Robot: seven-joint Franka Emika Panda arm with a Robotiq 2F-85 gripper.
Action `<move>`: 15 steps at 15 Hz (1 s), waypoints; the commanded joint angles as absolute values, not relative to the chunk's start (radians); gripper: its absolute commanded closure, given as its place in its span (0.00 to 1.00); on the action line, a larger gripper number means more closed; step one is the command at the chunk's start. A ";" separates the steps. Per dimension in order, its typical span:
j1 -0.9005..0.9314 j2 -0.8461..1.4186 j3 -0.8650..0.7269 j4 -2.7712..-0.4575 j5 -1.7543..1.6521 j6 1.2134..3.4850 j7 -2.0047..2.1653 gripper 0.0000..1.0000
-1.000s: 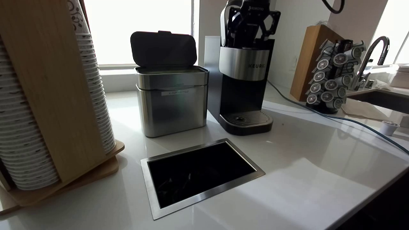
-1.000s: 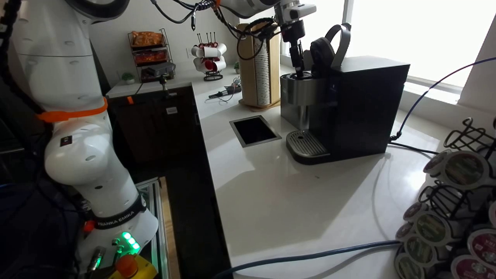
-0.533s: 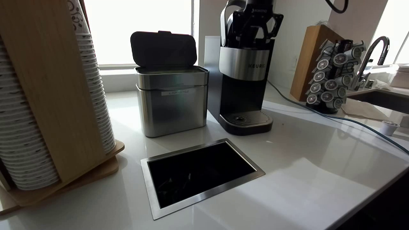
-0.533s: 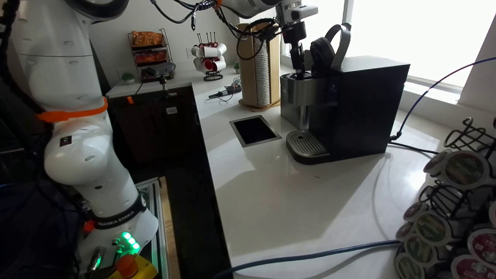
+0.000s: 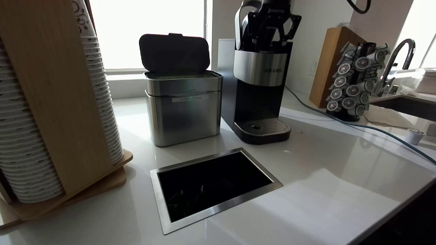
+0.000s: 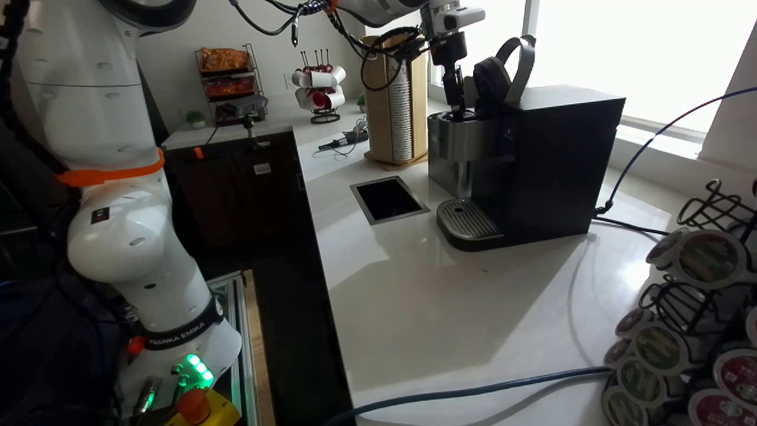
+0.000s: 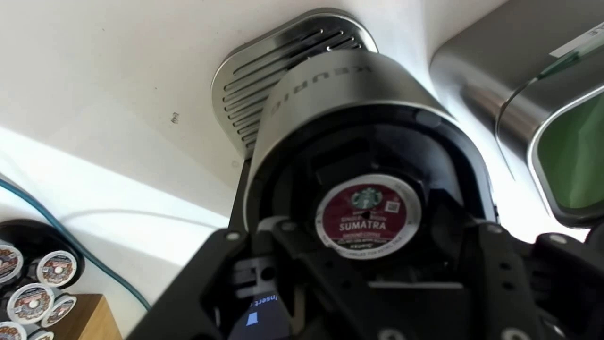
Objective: Open the coffeemaker then remove the coffee pod from the chamber.
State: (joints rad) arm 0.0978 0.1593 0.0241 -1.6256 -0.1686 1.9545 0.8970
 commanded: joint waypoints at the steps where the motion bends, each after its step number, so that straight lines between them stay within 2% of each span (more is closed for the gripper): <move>1: 0.092 0.143 0.018 -1.620 -0.155 1.927 0.873 0.61; 7: 0.077 0.113 0.019 -1.636 -0.108 1.992 0.819 0.61; 15: 0.070 0.087 0.026 -1.640 -0.040 1.970 0.730 0.61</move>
State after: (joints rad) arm 0.0821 0.1115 0.0210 -1.6221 -0.1018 1.9738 0.8013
